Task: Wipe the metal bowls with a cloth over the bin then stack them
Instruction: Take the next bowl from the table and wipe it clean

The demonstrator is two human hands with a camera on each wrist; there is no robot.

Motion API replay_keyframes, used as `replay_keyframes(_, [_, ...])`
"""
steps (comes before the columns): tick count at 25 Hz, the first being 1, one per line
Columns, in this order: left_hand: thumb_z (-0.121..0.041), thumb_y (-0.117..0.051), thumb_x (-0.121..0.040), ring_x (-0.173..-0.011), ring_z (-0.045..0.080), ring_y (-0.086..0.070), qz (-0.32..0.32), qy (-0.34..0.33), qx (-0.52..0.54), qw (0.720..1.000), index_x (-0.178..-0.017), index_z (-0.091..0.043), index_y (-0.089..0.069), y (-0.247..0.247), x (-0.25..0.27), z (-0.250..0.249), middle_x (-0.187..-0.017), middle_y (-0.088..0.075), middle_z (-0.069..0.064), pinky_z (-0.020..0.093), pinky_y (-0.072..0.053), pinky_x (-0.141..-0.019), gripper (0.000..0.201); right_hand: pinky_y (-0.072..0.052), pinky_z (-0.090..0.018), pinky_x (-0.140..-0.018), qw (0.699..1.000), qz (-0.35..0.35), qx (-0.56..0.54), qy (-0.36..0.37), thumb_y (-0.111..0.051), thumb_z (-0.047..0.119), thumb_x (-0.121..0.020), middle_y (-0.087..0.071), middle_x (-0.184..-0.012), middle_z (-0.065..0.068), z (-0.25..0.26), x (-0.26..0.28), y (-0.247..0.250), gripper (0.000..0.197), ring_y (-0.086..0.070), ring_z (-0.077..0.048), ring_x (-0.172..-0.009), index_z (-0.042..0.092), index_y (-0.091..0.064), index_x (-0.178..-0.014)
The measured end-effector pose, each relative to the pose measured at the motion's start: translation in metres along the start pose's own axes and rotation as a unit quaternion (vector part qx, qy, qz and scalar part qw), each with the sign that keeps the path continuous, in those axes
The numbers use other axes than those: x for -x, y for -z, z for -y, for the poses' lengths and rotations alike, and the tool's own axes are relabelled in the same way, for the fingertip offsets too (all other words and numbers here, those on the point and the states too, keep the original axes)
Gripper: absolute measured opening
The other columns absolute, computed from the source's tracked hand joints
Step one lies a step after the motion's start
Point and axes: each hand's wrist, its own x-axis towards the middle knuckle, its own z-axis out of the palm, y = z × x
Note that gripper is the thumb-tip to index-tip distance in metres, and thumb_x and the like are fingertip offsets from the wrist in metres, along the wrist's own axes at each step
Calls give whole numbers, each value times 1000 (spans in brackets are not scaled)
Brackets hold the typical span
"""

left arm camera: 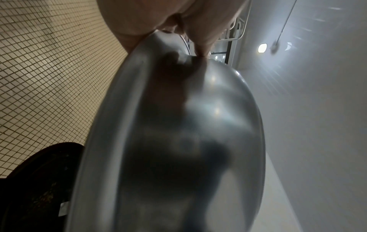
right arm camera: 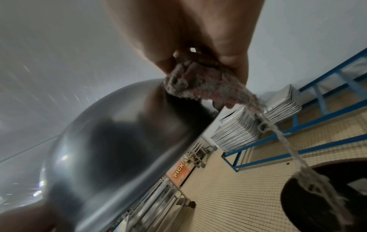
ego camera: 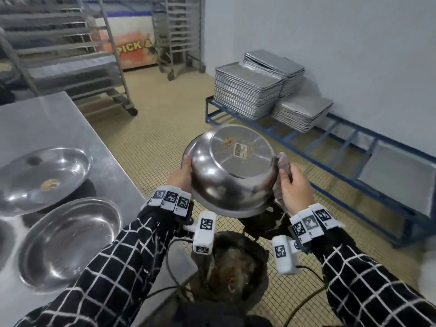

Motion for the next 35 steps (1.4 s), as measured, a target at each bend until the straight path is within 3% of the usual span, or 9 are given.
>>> replay_keyframes(3, [-101,-29,-53,-104,30,-63,42,-24,-65,997,-109,-16,-64,-1,22,-44,-112,-67,12,44,-49,-96,108,-37,-24,-86,998,-44,27,-34,-48,23,-98,-56,-121,7,6,-23,7,34,-52,-10,-107,20,-47,-133])
replay_keyframes(5, [-76,-23,-87,-93,27,-62,57,-38,-89,994,-108,-10,-62,-4,47,-75,-99,-66,12,38,-50,-91,79,-38,-24,-82,997,-54,56,-13,-51,23,-98,-58,-114,7,17,-41,8,33,-54,-10,-102,19,-50,-130])
replay_keyframes(7, [-63,-21,-95,-96,27,-62,54,-44,-94,993,-112,-6,-60,-5,41,-82,-104,-65,14,38,-50,-92,71,-42,-22,-82,996,-38,81,24,-52,23,-97,-63,-111,8,30,-68,6,33,-59,-11,-103,18,-55,-129])
replay_keyframes(16, [-47,-27,-102,-114,26,-54,-21,-62,-49,997,-129,-3,-53,-14,19,-87,-121,-58,9,37,-40,-104,58,-30,-6,-94,959,149,187,153,-54,14,-95,-59,-131,1,39,-116,-40,38,-56,-11,-115,21,-55,-133])
replay_keyframes(19, [-50,-29,-101,-114,25,-54,-33,-57,-4,998,-132,-7,-52,-11,10,-84,-126,-57,6,35,-38,-106,58,-31,-15,-105,953,179,161,181,-55,13,-94,-55,-135,5,18,-92,-44,39,-49,-4,-121,20,-55,-133])
replay_keyframes(21, [-48,-33,-100,-116,27,-56,-37,-52,37,997,-130,-8,-54,-10,9,-84,-124,-60,9,36,-39,-106,55,-40,-15,-97,947,215,176,161,-55,14,-94,-63,-125,3,-2,-76,-42,38,-58,-4,-111,21,-56,-132])
replay_keyframes(25, [-45,-33,-101,-119,30,-55,-31,-60,53,996,-130,-7,-54,-11,13,-85,-128,-59,13,41,-41,-106,52,-45,-13,-44,985,166,38,-15,-50,18,-97,-63,-67,4,-14,-71,-36,26,-53,0,-45,20,-64,-120])
replay_keyframes(29, [-45,-35,-101,-107,25,-58,-11,-59,48,997,-106,-14,-61,-15,20,-89,-111,-62,6,36,-45,-98,41,-43,-6,-49,999,43,-11,10,-47,27,-99,-65,-84,8,28,-105,-32,28,-53,3,-57,23,-61,-124])
replay_keyframes(35, [-49,-41,-98,-109,23,-60,37,-66,65,995,-121,-14,-59,-23,28,-94,-115,-65,4,40,-43,-105,46,-39,-4,-48,989,101,63,92,-48,24,-99,-64,-94,5,54,-113,-51,39,-49,6,-59,28,-50,-137])
